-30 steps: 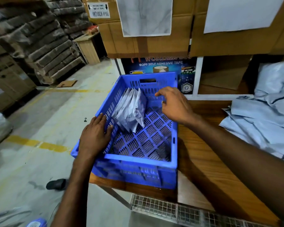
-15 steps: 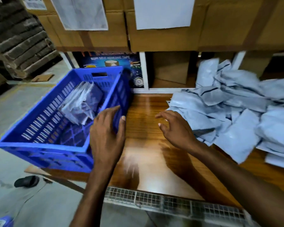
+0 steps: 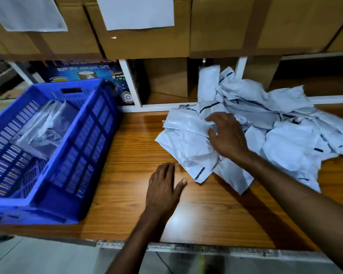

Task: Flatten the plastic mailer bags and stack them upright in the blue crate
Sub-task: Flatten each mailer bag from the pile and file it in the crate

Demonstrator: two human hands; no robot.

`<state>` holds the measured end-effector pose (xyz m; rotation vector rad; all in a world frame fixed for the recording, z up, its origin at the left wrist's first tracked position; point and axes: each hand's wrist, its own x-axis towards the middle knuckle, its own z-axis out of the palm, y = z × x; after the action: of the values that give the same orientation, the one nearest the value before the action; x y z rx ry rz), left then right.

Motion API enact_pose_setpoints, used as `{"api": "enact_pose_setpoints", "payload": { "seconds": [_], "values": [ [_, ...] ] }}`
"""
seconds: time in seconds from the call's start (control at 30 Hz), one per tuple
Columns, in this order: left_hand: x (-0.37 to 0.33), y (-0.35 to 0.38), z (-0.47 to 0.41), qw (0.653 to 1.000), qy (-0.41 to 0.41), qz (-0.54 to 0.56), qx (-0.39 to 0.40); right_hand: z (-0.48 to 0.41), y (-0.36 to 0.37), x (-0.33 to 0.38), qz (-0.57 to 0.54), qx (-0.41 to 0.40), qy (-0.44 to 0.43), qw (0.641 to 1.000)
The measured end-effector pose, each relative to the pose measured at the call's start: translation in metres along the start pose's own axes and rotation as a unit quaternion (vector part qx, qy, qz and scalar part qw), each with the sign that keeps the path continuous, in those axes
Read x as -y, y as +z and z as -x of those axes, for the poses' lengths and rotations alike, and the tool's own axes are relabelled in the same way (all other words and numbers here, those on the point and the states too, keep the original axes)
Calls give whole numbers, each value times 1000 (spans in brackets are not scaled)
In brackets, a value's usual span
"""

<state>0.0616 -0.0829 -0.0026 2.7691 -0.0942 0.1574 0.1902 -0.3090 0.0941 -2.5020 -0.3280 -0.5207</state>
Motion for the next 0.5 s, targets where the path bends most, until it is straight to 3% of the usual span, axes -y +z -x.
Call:
{"api": "enact_pose_setpoints", "payload": {
  "seconds": [0.2,0.27,0.4,0.5],
  "values": [
    [-2,12,-6,999,-39,-15,12,-71,-24,-45,77,-161,92,980],
    [-2,11,-7,999,-41,-16,14,-96,-27,-66,90,-135,143,976],
    [0,11,-8,998,-47,-24,16,-121,-11,-109,135,6,178,975],
    [0,11,-10,998,-49,-31,19,-121,-1,-121,159,4,148,976]
  ]
}}
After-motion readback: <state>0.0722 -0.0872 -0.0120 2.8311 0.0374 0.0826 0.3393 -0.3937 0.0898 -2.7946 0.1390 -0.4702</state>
